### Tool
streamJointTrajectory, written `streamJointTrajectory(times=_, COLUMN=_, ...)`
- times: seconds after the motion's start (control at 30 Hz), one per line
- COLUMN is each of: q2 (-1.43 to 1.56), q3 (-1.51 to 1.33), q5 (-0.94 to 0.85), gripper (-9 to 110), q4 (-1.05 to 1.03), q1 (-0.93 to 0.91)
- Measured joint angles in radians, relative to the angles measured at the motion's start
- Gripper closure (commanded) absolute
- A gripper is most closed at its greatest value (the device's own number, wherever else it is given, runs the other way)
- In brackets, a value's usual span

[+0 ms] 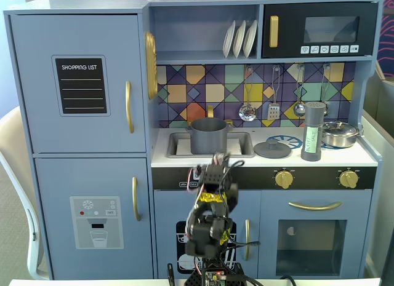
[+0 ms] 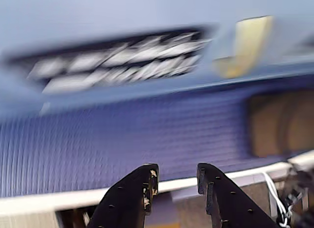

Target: Put salt in the gray recipient

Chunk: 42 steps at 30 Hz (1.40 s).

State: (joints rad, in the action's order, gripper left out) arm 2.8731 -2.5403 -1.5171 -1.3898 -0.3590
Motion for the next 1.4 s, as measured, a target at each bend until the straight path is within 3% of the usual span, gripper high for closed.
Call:
streamJointTrajectory(times=0.17, q2=-0.086, q3=0.235, q5=-0.071, gripper=101, q4=0.035, q1=-0.242)
streamJointTrajectory(times=0.37, q2=-0.141, q3=0.296, q5=-0.114, gripper=101, q4=0.396, q1=-0.480)
streamJointTrajectory(times=0.6, q2=-0.206, q3=0.282, q5=-0.087, gripper=101, q4=0.908, q1=-0.522)
streamJointTrajectory(times=0.93, q2=-0.302, q3=0.249, q5=-0.049, gripper=101, q4=1.167, q1=-0.541)
streamJointTrajectory(times=1.1, q2=-0.357, q3=0.256, q5=-0.023, gripper=90, q4=1.169, q1=-0.554)
streamJointTrajectory(times=1.2, q2=-0.402, q3=0.273, q5=0.000, gripper=67, q4=1.184, q1=-0.568)
streamJointTrajectory(times=1.4, q2=-0.492, q3=0.311, q5=0.077, gripper=50, q4=1.289, q1=-0.583)
